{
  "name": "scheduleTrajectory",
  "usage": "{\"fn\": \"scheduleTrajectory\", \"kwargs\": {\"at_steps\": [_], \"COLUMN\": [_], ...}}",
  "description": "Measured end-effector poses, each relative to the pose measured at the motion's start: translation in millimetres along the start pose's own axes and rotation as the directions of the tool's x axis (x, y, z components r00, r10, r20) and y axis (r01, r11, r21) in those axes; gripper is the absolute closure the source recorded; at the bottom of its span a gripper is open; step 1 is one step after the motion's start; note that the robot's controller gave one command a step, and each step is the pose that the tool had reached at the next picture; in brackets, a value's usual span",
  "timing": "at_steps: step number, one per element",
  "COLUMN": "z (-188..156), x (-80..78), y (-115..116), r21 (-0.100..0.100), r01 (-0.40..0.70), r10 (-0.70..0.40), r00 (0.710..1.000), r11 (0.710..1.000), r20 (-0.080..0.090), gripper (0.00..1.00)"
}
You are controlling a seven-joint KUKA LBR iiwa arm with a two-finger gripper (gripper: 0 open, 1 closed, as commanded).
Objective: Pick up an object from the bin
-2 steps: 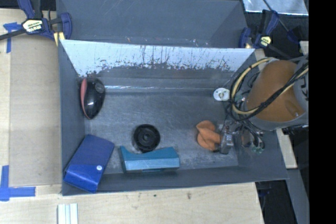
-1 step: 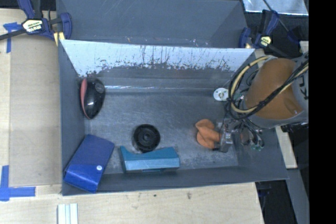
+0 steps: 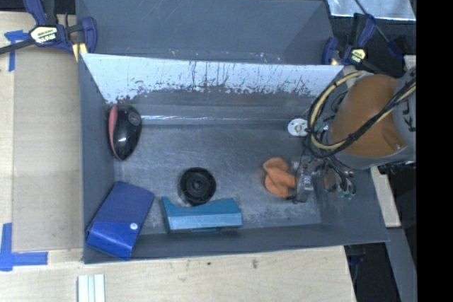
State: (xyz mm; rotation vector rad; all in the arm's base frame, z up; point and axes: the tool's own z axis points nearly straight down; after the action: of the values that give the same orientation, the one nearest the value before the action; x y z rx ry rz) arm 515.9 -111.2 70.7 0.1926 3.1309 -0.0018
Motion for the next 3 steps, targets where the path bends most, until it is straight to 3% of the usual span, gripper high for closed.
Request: {"fn": "scheduleTrajectory", "kwargs": {"at_steps": [1,2,3], "z": [-0.7,1.5,0.8], "x": [-0.8,-24.4,-24.4], "y": [-0.6,-17.0,-16.9], "r21": [0.0,-0.002,-0.001], "r01": [0.001,0.341,0.341], "r10": [-0.001,-0.341,-0.341], "r00": [1.0,0.94,0.94], "r11": [1.0,0.94,0.94], "r20": [0.0,-0.002,-0.001], "gripper": [1.0,1.0,1.0]}}
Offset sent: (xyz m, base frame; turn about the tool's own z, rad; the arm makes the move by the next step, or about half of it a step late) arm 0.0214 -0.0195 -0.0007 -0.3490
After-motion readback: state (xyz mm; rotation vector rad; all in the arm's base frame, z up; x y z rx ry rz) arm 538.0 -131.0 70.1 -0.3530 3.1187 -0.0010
